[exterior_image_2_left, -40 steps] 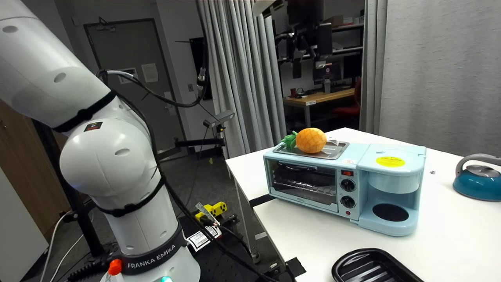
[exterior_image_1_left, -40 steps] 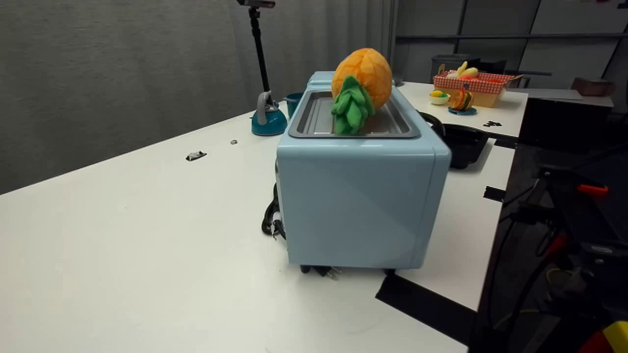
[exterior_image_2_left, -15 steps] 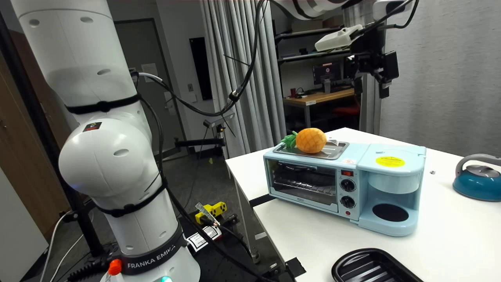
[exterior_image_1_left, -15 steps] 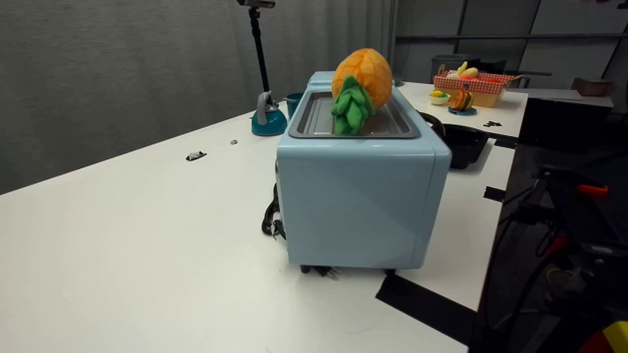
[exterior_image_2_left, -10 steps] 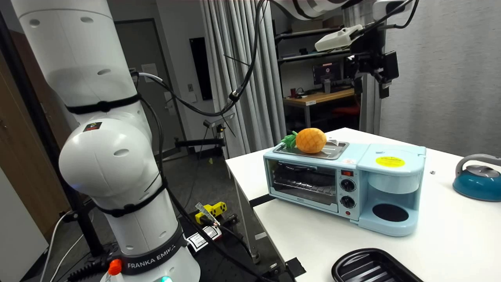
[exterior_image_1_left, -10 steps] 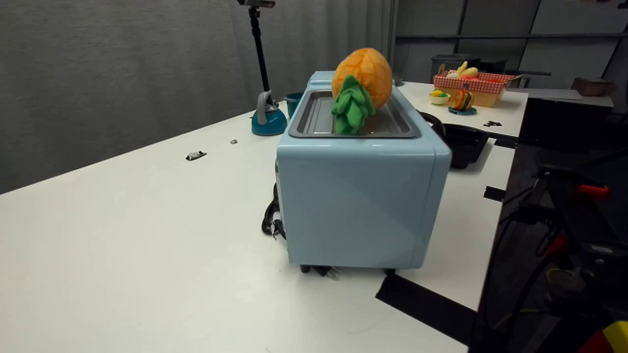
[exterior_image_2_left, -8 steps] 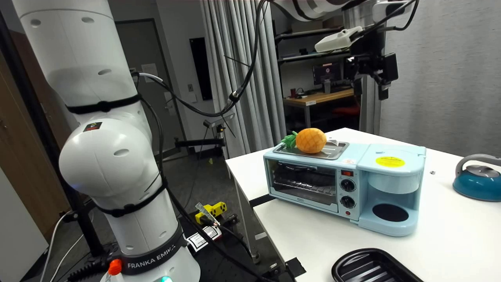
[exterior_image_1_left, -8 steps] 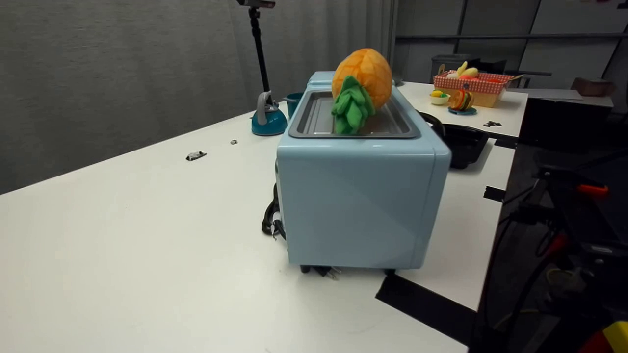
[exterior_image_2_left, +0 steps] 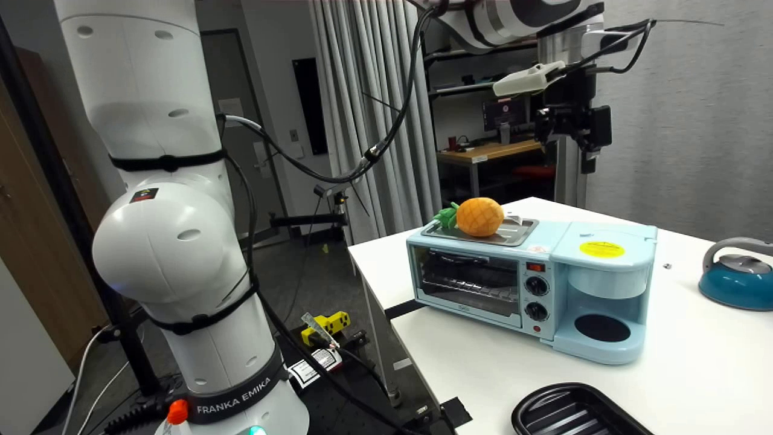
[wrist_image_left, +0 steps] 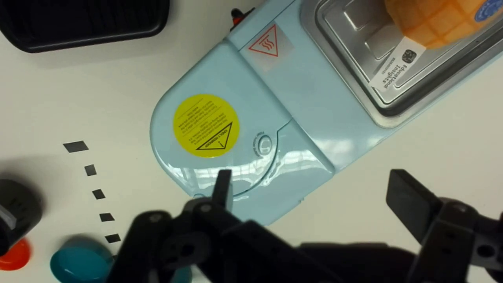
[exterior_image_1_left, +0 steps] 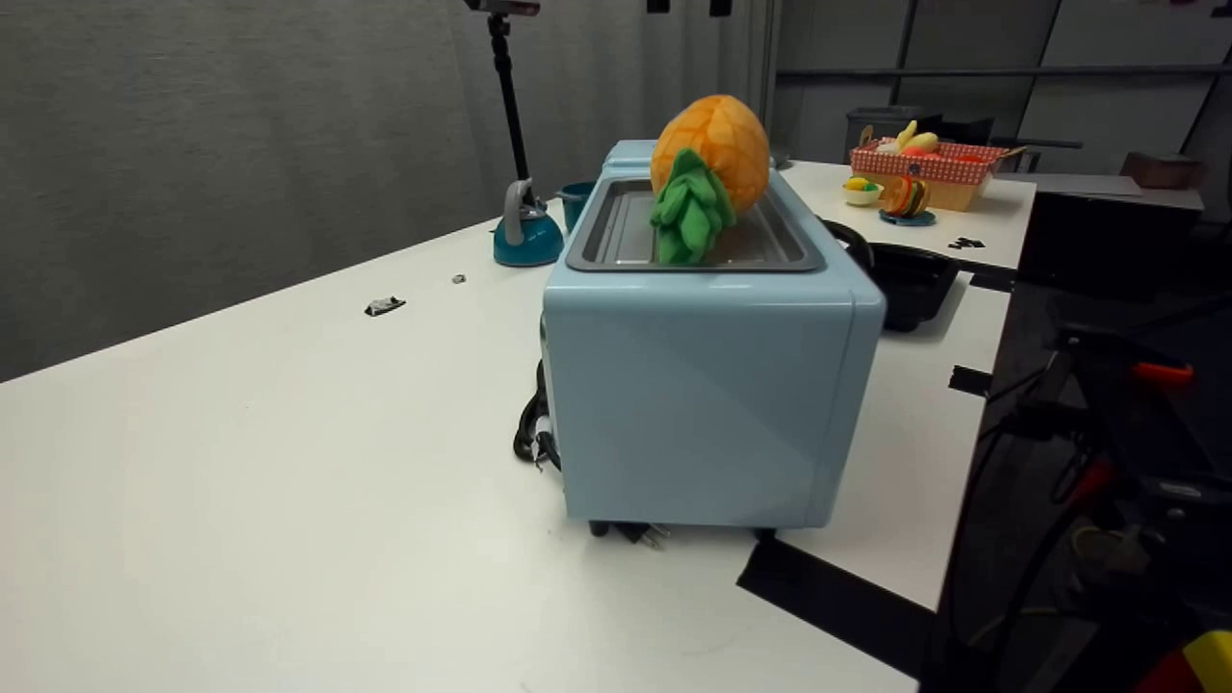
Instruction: Press the button on the top right side of the breakfast station to open the coffeemaker chamber
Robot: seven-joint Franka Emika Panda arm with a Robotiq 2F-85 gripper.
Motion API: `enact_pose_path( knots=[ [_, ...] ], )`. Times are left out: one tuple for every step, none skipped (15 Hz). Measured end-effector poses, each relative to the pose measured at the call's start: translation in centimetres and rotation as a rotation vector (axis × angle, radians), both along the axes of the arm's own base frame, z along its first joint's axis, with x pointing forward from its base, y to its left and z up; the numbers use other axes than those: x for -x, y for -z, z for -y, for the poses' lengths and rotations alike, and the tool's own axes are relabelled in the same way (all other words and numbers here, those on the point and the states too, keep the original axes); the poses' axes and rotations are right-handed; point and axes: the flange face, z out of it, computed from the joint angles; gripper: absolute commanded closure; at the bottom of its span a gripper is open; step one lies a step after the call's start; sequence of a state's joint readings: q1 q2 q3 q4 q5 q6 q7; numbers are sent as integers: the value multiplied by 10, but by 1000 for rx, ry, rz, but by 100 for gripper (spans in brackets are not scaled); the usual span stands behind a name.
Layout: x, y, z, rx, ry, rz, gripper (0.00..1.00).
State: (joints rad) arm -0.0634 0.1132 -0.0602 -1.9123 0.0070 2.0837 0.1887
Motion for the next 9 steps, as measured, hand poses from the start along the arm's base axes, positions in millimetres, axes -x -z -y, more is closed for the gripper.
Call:
enact_pose_path(
  knots=[
    [-4, 4, -1, 0, 7, -6, 0],
    [-8, 7, -1, 1, 13, -11, 0],
    [-12, 11, -1, 1, 20, -15, 0],
    [-16, 15, -1, 3, 27, -19, 0],
    [-20, 19, 0, 7, 34, -24, 0],
    [-23, 24, 1, 11, 42, -29, 0],
    [-25, 28, 2, 14, 48, -34, 0],
    [-28, 32, 2, 17, 55, -39, 0],
    [-29, 36, 3, 18, 60, -45, 0]
  ],
)
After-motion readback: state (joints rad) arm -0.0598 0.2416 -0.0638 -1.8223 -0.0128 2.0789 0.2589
